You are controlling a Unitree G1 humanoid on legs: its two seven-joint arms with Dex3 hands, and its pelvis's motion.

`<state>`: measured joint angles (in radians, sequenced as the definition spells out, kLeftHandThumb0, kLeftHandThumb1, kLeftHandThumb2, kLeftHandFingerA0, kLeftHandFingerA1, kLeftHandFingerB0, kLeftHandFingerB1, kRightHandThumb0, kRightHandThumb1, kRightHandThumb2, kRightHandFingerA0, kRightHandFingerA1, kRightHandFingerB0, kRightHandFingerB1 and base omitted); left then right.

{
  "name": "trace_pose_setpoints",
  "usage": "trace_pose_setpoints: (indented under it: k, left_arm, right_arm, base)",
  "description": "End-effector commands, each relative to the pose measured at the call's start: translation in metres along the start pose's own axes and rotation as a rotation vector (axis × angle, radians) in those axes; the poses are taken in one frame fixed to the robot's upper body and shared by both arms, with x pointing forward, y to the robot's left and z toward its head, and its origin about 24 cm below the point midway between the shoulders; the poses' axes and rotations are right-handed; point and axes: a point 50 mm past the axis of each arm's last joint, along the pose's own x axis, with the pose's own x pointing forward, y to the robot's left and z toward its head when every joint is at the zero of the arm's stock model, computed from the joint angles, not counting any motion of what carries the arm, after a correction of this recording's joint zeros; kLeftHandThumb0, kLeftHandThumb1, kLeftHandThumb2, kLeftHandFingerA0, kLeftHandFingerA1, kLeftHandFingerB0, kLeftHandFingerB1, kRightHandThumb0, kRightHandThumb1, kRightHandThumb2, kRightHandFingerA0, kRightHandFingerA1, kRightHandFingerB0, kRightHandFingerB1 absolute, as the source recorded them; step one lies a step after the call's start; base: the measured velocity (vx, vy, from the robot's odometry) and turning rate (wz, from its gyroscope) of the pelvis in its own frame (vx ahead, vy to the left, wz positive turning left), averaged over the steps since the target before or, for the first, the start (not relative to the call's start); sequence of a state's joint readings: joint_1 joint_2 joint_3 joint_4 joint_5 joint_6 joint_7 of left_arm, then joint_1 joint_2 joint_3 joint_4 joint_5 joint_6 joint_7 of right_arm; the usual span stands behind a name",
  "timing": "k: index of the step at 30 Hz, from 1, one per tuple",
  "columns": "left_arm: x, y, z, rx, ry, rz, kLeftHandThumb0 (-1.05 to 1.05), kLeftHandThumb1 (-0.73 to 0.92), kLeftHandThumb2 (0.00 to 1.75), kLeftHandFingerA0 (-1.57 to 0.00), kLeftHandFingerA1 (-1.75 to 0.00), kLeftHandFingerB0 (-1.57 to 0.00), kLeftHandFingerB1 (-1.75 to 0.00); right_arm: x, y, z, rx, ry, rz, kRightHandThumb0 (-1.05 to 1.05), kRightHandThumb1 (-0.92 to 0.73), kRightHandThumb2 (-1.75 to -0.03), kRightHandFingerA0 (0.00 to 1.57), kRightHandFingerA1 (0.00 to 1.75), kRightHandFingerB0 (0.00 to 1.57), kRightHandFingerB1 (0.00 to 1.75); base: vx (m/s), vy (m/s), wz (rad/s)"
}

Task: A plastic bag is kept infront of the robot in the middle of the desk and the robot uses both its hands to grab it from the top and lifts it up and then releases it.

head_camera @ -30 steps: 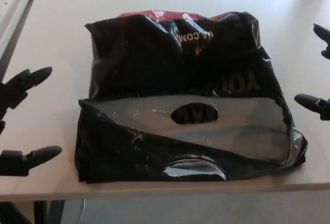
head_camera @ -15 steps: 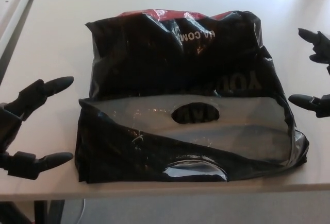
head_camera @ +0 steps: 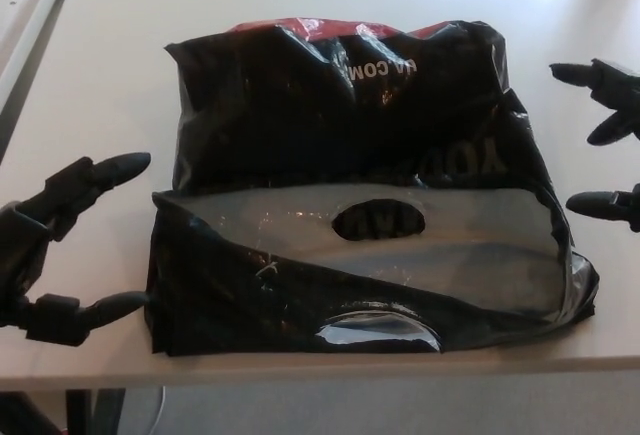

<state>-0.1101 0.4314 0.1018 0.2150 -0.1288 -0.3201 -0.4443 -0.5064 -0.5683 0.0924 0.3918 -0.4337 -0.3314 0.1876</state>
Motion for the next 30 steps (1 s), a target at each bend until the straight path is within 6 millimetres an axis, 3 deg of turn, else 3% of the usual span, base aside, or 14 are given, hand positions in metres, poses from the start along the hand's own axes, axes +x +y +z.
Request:
trace_pose_setpoints:
  k: [1, 2, 7, 9, 11, 13, 14, 17, 20, 24, 25, 27, 28, 30]
  left_arm:
    - [0.000, -0.002, -0.024, -0.159, 0.159, 0.046, -0.66, 0.35, 0.72, -0.24, -0.41, -0.15, -0.36]
    - [0.001, -0.003, -0.028, -0.192, 0.179, 0.045, -0.66, 0.35, 0.71, -0.23, -0.41, -0.14, -0.36]
    - [0.005, -0.009, -0.036, -0.242, 0.225, 0.040, -0.70, 0.36, 0.73, -0.21, -0.40, -0.12, -0.36]
    - [0.006, -0.010, -0.038, -0.255, 0.238, 0.041, -0.69, 0.42, 0.54, -0.27, -0.31, -0.16, -0.27]
    - [0.009, -0.013, -0.042, -0.282, 0.254, 0.047, -0.68, 0.36, 0.74, -0.20, -0.41, -0.10, -0.36]
    - [0.011, -0.016, -0.045, -0.320, 0.277, 0.067, -0.67, 0.36, 0.74, -0.19, -0.40, -0.10, -0.36]
    - [0.011, -0.017, -0.047, -0.353, 0.290, 0.074, -0.66, 0.36, 0.73, -0.18, -0.40, -0.09, -0.36]
    - [0.012, -0.019, -0.050, -0.408, 0.307, 0.092, -0.64, 0.35, 0.70, -0.18, -0.39, -0.12, -0.36]
    - [0.013, -0.020, -0.054, -0.455, 0.326, 0.111, -0.64, 0.35, 0.69, -0.15, -0.38, -0.10, -0.35]
    - [0.005, -0.022, -0.057, -0.499, 0.351, 0.138, -0.63, 0.35, 0.69, -0.14, -0.38, -0.09, -0.35]
    - [0.006, -0.022, -0.058, -0.503, 0.362, 0.139, -0.33, 0.14, 0.79, 0.00, -0.48, 0.00, -0.48]
    - [0.007, -0.024, -0.058, -0.516, 0.373, 0.139, -0.34, 0.13, 0.79, 0.00, -0.48, 0.00, -0.48]
    - [0.008, -0.026, -0.057, -0.523, 0.374, 0.135, -0.67, 0.36, 0.71, -0.14, -0.39, -0.09, -0.35]
    - [0.008, -0.028, -0.056, -0.525, 0.376, 0.129, -0.66, 0.41, 0.54, -0.21, -0.31, -0.13, -0.26]
  right_arm:
    - [-0.026, -0.011, -0.005, -0.035, 0.001, 0.280, -0.72, -0.43, -0.55, 0.57, 0.44, 0.25, 0.29]
    - [-0.030, -0.007, -0.006, -0.044, -0.008, 0.293, -0.78, -0.37, -0.74, 0.73, 1.18, 0.20, 0.36]
    - [-0.039, 0.004, -0.008, -0.050, -0.025, 0.316, -0.81, -0.37, -0.76, 0.75, 1.11, 0.20, 0.35]
    - [-0.041, 0.007, -0.008, -0.040, -0.025, 0.323, -0.84, -0.37, -0.75, 0.73, 1.32, 0.18, 0.34]
    - [-0.043, 0.010, -0.008, -0.027, -0.025, 0.339, -0.83, -0.44, -0.55, 0.63, 0.57, 0.23, 0.28]
    - [-0.044, 0.011, -0.008, -0.024, -0.025, 0.349, -0.87, -0.36, -0.67, 0.56, 0.45, 0.20, 0.32]
    - [-0.045, 0.012, -0.008, -0.021, -0.026, 0.352, -0.82, -0.44, -0.55, 0.72, 0.59, 0.20, 0.28]
    - [-0.046, 0.014, -0.007, -0.009, -0.041, 0.352, -0.82, -0.38, -0.78, 0.52, 0.49, 0.15, 0.35]
    - [-0.047, 0.017, -0.007, 0.008, -0.023, 0.373, -0.82, -0.39, -0.77, 0.28, 0.42, 0.12, 0.33]
    - [-0.042, 0.028, 0.000, 0.038, -0.045, 0.387, -0.80, -0.39, -0.77, 0.29, 0.43, 0.12, 0.34]
    - [-0.042, 0.031, 0.001, 0.047, -0.047, 0.384, -0.79, -0.39, -0.76, 0.30, 0.43, 0.12, 0.34]
    - [-0.040, 0.038, 0.002, 0.062, -0.045, 0.383, -0.79, -0.39, -0.76, 0.32, 0.44, 0.13, 0.34]
    - [-0.037, 0.044, 0.001, 0.078, -0.042, 0.378, -0.79, -0.39, -0.76, 0.31, 0.44, 0.13, 0.35]
    - [-0.035, 0.051, 0.000, 0.092, -0.034, 0.373, -0.81, -0.40, -0.77, 0.32, 0.43, 0.13, 0.34]
  base:
    - [0.00, 0.000, 0.00]
    - [0.00, 0.000, 0.00]
    - [0.00, 0.000, 0.00]
    - [0.00, 0.000, 0.00]
    - [0.00, 0.000, 0.00]
    - [0.00, 0.000, 0.00]
    - [0.00, 0.000, 0.00]
    - [0.00, 0.000, 0.00]
    - [0.00, 0.000, 0.00]
    - [0.00, 0.000, 0.00]
    - [0.00, 0.000, 0.00]
    - [0.00, 0.000, 0.00]
    - [0.00, 0.000, 0.00]
    - [0.00, 0.000, 0.00]
